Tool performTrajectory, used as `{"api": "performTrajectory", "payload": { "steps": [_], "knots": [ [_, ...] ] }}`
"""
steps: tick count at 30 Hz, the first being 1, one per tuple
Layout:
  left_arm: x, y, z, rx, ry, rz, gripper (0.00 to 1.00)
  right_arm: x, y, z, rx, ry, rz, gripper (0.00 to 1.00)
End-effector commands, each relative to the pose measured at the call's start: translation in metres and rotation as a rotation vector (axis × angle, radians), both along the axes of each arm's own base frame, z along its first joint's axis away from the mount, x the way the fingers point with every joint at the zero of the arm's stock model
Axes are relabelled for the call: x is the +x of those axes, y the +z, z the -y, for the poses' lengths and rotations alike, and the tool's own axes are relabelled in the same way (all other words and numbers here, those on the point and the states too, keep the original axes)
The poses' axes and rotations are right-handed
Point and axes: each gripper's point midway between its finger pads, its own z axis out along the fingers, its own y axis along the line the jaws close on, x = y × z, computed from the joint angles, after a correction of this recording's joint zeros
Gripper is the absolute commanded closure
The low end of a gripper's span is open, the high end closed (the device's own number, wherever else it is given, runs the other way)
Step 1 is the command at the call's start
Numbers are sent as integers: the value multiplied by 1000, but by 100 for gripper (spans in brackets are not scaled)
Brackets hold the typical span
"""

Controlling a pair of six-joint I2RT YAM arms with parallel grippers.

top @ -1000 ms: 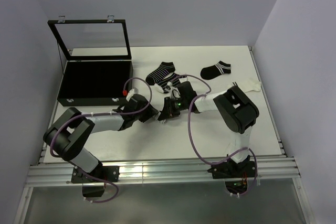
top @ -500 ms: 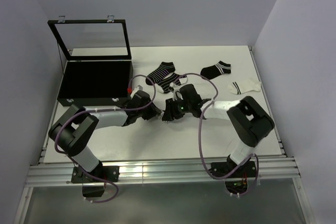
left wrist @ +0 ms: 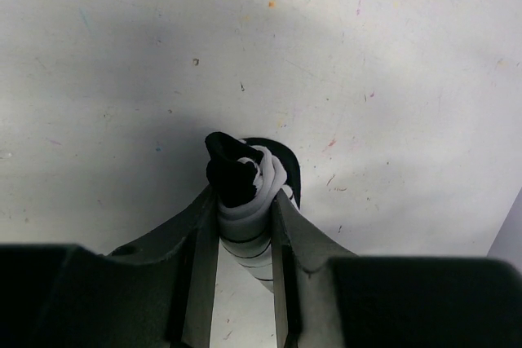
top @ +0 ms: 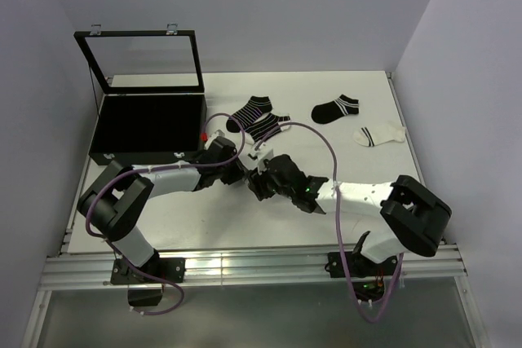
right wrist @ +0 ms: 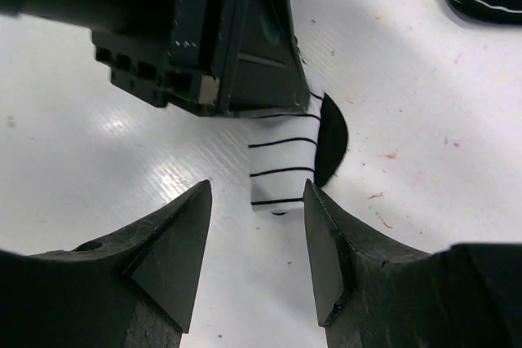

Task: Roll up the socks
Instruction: Roll the sock at the center of the board.

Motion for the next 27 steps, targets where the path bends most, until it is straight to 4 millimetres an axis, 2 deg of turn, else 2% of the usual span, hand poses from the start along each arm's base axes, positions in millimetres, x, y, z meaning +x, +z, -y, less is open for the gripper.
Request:
{"api": "performTrajectory", "payload": {
  "steps": [1,9,13,23,27],
  "knots": [
    [-13,-21,-16,105,-26,-68,95,17,10,3,-36,-57,146,44],
    [-13,-19,-15,98,-27,-68,95,12,1,-17,-67,-11,181,44],
    [-13,-20,-15,97,-29,-70,96,11,-12,-22,-125,15,196,44],
    [-14,-17,-11,75,-42,-67,95,15,-49,-21,-234,4,174,44],
    [-16,-19,-9,67,-54,-74,96,16,-63,-16,-275,-6,158,47]
  ]
}}
